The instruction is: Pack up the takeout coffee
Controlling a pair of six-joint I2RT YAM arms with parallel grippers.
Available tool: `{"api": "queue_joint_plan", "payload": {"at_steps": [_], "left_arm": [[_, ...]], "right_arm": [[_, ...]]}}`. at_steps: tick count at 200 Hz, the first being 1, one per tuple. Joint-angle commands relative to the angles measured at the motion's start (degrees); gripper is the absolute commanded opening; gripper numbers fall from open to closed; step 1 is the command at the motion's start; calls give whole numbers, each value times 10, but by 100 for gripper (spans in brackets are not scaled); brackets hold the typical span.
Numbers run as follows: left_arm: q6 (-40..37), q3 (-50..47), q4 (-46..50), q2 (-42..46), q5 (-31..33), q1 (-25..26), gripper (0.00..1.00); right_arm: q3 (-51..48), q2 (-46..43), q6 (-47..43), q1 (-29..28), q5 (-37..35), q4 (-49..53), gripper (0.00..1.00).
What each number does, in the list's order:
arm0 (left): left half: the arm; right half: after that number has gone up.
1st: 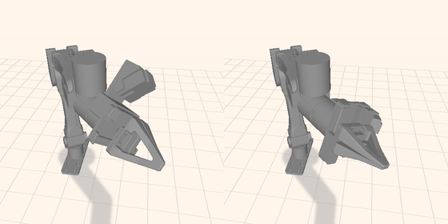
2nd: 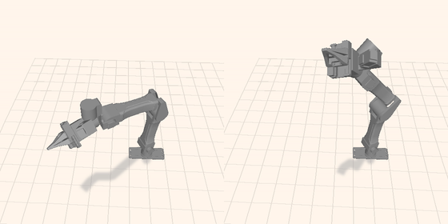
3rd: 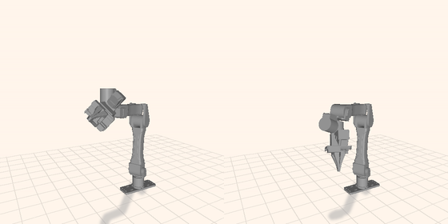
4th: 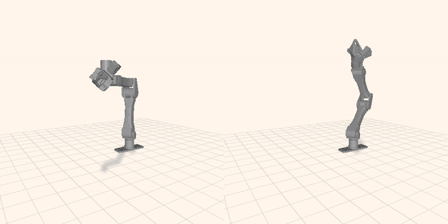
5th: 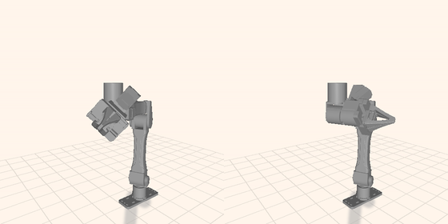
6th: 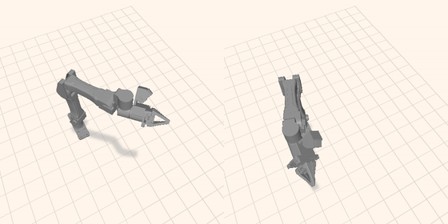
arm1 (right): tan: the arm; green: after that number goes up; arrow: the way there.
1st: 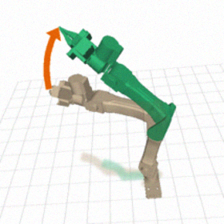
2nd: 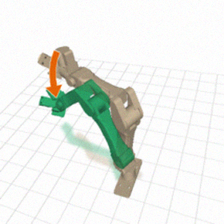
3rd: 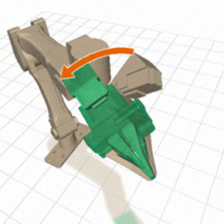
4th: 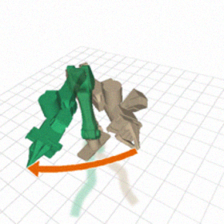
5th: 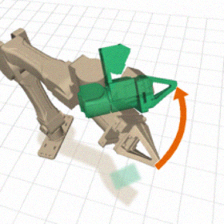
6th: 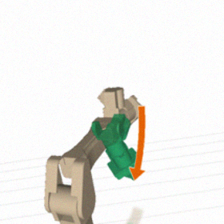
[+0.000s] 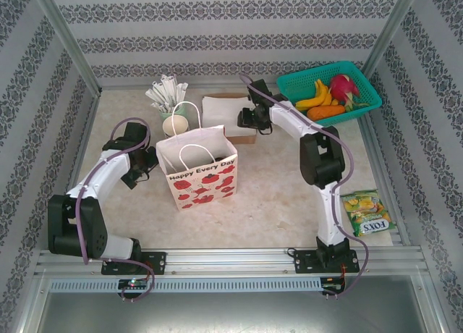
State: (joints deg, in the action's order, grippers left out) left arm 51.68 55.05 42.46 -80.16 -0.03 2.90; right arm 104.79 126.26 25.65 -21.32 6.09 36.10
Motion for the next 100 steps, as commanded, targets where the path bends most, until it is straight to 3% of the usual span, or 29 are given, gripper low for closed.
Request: {"api": "queue_joint_plan", "payload": {"at_steps": [1,24,48,69,100], "left_arm": [[-23,10,-15,-11,-6,15,100],[-33,21,-13,-28,-4,31,100],[-40,30,-16,-44,-8,40,99],[-43,39,-19,-53,-9,46,99],[-48,38,-26,-52,-19,48,99]], "right_arm": [[-70,-47,14,11,-65,45,51],[-143,-103,24,20,-82,36,51],[-178,-137,17,19,-49,20,56],[-155,-118,4,14,2,8,65],[-69,-51,-6,-8,-15,25,72]]}}
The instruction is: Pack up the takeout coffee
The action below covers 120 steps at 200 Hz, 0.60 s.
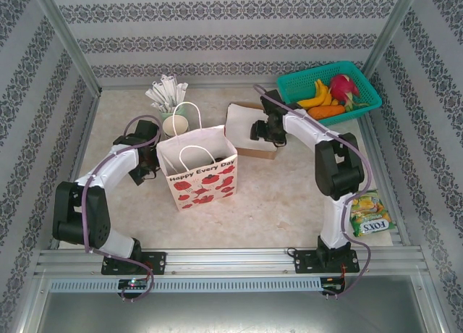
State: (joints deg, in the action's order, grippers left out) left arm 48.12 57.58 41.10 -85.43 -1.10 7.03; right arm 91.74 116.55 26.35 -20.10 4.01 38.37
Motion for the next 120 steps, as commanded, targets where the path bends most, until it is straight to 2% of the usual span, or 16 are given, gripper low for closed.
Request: {"api": "queue_joint_plan", "payload": {"at_steps": [1,23,43,66,102,120], "left_arm": [[-13,12,-13,2,-9,7,99],[-1,4,-2,9,-2,7,99],[26,1,27,15,27,8,99],[43,-1,57,41,89,5,99],[9,22,91,50,102,-9,99],[1,22,88,55,97,-16,99]], "right_arm": [[65,48,-12,-21,5,3,73],[118,102,-1,-30,-37,27,79],[147,134,3,-34,-74,45,79],[167,156,-14,-35,-90,68,61],[159,124,-44,-39,-114,66,32],[156,99,-54,-38,-116,62,22]]}}
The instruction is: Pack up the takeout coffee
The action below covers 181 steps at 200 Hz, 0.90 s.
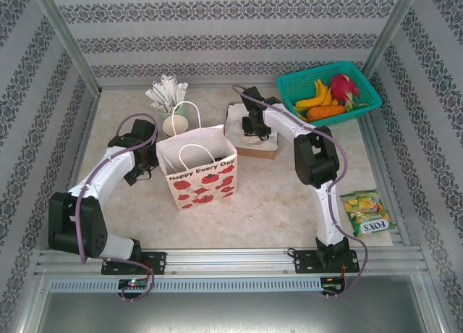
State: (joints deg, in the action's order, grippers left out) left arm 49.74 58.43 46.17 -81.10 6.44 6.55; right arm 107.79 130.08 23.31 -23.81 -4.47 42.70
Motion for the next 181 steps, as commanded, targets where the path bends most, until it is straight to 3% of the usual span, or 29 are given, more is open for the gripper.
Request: {"api": "queue_joint_plan", "payload": {"at_steps": [1,15,39,105,149,181], "left_arm": [[-16,13,37,12,21,-11,99],[-21,17,36,15,22,-12,99],[-28,21,33,17,23,-12,99],[-37,20,23,19,11,-12,99],[-70,29,11,38,-7,-12,99],[-81,38,11,30,-14,-12,99]], "right_arm": [[-5,-38,-24,-1,-31,19,22],[-4,-51,-31,-1,-29,21,22],[-8,-65,-34,-1,-14,22,30],[-42,-103,-37,0,-17,-10,0],[-112,-237,-51,27,4,-71,0],[-135,-277,-86,43,31,-82,0]]}}
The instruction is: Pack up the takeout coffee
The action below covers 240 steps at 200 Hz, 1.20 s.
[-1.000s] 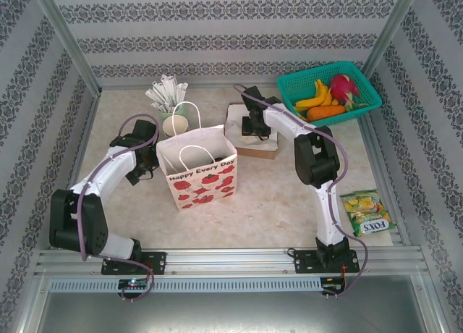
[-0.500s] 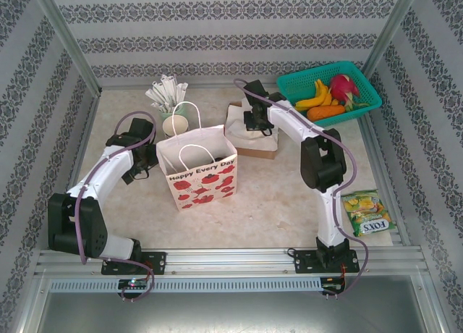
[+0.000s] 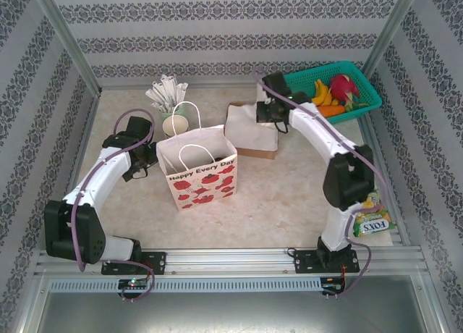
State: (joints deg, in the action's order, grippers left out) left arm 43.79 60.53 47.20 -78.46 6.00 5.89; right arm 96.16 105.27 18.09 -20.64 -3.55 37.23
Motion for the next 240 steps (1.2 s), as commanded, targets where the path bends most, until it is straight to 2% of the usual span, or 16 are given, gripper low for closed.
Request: {"api": "queue_joint_plan", "payload": {"at_steps": [1,18,35,68,74,88,100,145,173,208,240], "left_arm": [[-22,18,1,3,-10,-6,99],[-23,17,-5,-1,-17,-5,99],[-22,17,-6,-4,-22,-5,99],[-24,17,-6,-5,-26,-5,99],[-24,17,-6,-6,-26,-5,99],[-24,16,-9,-8,-31,-5,99],[-22,15,-10,-12,-36,-5,99],[-22,16,-16,-33,-45,-5,99],[-22,21,-19,-48,-55,-4,99],[-23,22,-19,-51,-55,-4,99],[-22,20,-20,-53,-56,-5,99]], "right_arm": [[-18,-28,-35,11,22,-28,0],[-14,-15,-38,14,37,-21,0],[-12,5,-30,11,51,-20,6],[-7,46,-17,1,64,-22,8],[-3,54,-15,-2,59,-19,13],[-2,61,2,0,47,-12,34],[-12,52,21,6,55,-12,45],[-108,-29,44,49,70,-20,66],[-134,-22,68,84,87,-11,67],[-132,5,36,100,183,-33,64],[-110,41,43,103,139,-17,63]]}}
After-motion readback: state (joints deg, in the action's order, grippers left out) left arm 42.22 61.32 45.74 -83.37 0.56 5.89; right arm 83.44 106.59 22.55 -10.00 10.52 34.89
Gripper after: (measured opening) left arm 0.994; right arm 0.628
